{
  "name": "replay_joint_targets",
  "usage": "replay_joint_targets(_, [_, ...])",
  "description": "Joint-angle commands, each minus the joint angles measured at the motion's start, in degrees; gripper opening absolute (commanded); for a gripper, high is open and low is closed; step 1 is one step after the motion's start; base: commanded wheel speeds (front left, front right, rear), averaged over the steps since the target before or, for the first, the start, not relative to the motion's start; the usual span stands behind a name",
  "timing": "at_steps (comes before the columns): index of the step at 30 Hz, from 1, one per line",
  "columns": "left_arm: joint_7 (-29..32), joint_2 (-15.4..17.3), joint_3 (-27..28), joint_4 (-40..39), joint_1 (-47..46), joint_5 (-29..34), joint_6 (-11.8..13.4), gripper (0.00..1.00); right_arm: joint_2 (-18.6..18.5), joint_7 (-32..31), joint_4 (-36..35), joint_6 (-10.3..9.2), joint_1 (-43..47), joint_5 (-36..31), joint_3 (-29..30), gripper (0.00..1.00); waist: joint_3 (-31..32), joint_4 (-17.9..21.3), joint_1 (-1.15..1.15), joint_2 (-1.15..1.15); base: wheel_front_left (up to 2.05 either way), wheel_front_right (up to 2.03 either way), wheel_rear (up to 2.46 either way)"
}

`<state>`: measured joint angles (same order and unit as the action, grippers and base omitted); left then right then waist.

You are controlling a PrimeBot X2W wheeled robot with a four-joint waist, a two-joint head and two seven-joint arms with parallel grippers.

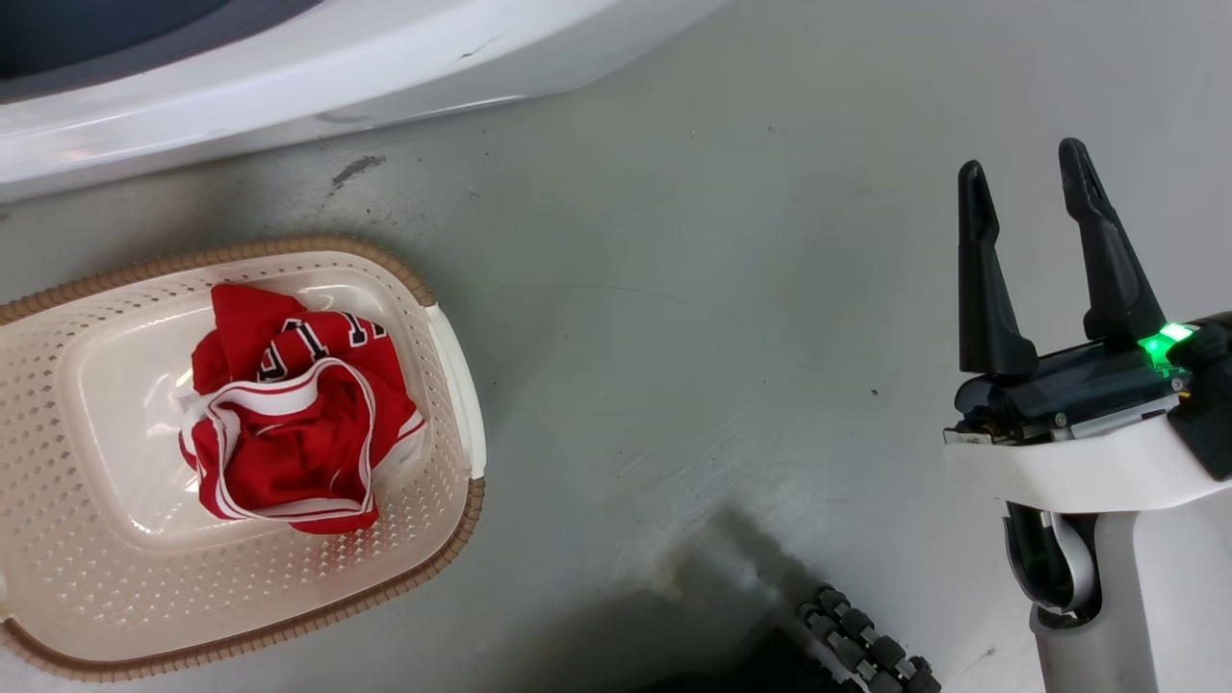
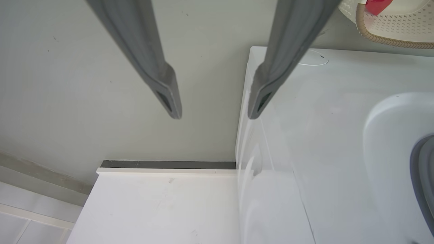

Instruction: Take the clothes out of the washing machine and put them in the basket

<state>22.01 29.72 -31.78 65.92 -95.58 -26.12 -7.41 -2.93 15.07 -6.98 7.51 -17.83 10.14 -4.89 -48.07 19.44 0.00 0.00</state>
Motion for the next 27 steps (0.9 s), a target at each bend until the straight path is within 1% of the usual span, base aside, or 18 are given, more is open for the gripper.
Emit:
replay_joint_targets(1, [-0.6, 0.0, -0.3, 0.1, -0.8, -0.4, 0.0, 0.0, 0.1, 0.2, 0.2, -0.04, -0.4, -0.3, -0.1, 1.0, 0.2, -0.1, 0.0, 0.0, 0.0, 0.0, 0.0])
replay_joint_targets(8, [-6.2, -0.9, -2.0, -0.4, 1.9, -2.6, 0.0, 0.0, 0.1, 0.2, 0.9, -0.04, 0.6, -1.1, 0.1, 1.0, 3.1, -1.4, 0.0, 0.0, 0.0, 0.0, 0.0])
replay_joint_targets(13, [-12.7, -2.8, -2.5, -1.0, 5.5, -5.2, 0.0, 0.0, 0.1, 0.2, 1.3, -0.04, 1.3, -2.9, 0.1, 1.0, 6.6, -3.4, 0.0, 0.0, 0.0, 0.0, 0.0])
replay_joint_targets(22, [-23.8, -5.6, -5.5, -1.9, 14.3, -7.3, 0.0, 0.0, 0.1, 0.2, 2.7, -0.04, 3.4, -5.3, 0.9, 1.0, 14.3, -7.4, 0.0, 0.0, 0.0, 0.0, 0.0])
replay_joint_targets(27, [-29.9, -6.8, -5.9, -2.0, 19.9, -8.5, 0.0, 0.0, 0.1, 0.1, 3.4, -0.04, 5.1, -6.8, 1.3, 1.0, 18.3, -9.2, 0.0, 0.0, 0.0, 0.0, 0.0])
